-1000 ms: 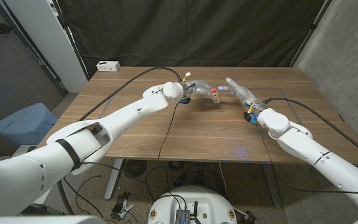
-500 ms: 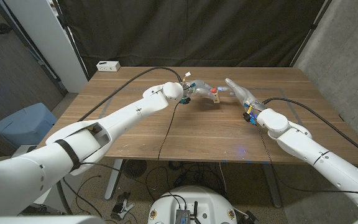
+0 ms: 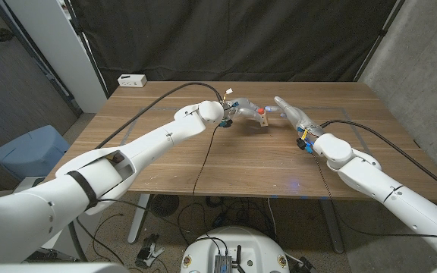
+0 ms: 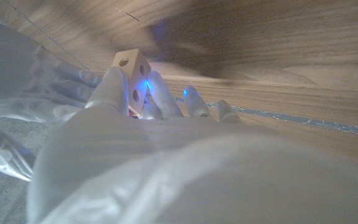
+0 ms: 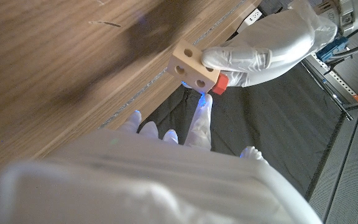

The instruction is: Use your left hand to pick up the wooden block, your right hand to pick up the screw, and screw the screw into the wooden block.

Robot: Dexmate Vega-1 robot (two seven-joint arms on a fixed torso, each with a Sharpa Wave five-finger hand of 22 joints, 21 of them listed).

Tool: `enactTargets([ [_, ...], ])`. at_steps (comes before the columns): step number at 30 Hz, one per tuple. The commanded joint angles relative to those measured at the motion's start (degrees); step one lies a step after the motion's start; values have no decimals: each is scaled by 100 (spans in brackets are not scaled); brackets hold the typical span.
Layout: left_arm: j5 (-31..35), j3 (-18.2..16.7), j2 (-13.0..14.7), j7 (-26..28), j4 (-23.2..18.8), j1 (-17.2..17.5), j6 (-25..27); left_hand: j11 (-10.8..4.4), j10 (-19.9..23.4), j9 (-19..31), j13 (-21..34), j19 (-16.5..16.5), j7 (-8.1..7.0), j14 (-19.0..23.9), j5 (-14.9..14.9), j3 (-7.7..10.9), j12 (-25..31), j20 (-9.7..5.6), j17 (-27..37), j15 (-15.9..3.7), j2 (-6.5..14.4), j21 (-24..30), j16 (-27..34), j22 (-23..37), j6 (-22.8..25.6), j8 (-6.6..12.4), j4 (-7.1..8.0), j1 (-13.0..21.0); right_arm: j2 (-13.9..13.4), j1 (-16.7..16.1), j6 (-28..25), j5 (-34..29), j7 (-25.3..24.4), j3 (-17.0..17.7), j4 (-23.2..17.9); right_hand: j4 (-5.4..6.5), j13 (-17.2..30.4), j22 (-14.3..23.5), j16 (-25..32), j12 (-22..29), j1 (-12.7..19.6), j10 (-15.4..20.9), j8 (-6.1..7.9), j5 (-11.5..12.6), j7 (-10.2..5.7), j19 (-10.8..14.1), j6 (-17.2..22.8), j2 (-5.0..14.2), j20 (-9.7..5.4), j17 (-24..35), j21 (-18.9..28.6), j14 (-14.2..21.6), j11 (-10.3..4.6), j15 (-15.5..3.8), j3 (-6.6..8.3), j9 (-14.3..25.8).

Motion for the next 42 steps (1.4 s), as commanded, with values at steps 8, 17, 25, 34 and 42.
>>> enactTargets([
  [8,-17,1,-5,-4,40,-4,-24,-7,27,11,31,-2,111,44,30,19,2,14,31,-311,40,16,20,22,161,15,30,8,-87,-117,-50,2,-42,50,-191,43,11,-2,-15,3,52,6,2,27,-24,34,60,4,19,17,21,-625,-19,15,3,17],
  [17,-28,-2,-11,-10,45,-4,-26,-6,26,11,38,0,118,47,30,19,-1,8,31,-313,40,17,21,22,166,17,28,9,-126,-171,-77,-16,-55,60,-311,45,11,-2,-16,4,55,10,1,29,-27,36,62,6,20,16,21,-625,-19,13,3,17],
  [25,-32,6,-43,-15,94,-24,-43,-7,22,11,44,2,130,43,31,20,-5,15,31,-314,43,18,20,22,161,15,29,7,-151,-226,-112,-61,-66,35,-437,47,11,-2,-17,2,57,7,2,31,-15,35,64,8,17,16,20,-623,-17,17,3,17],
  [34,-32,17,-71,-14,134,-40,-35,-7,26,11,50,3,116,44,31,21,-5,7,30,-315,40,18,19,22,168,18,26,10,-131,-246,-112,-58,-24,-4,-477,50,11,-2,-18,2,60,10,1,33,-15,49,64,12,15,16,24,-621,-20,15,4,17],
  [42,-40,28,-93,-19,179,-49,-55,-6,25,11,56,1,109,44,31,20,-7,7,30,-311,40,17,18,22,165,16,32,-2,-130,-264,-95,-83,-21,-19,-506,52,11,-2,-18,-1,63,3,1,35,-9,51,66,14,6,15,23,-619,-22,15,4,17],
])
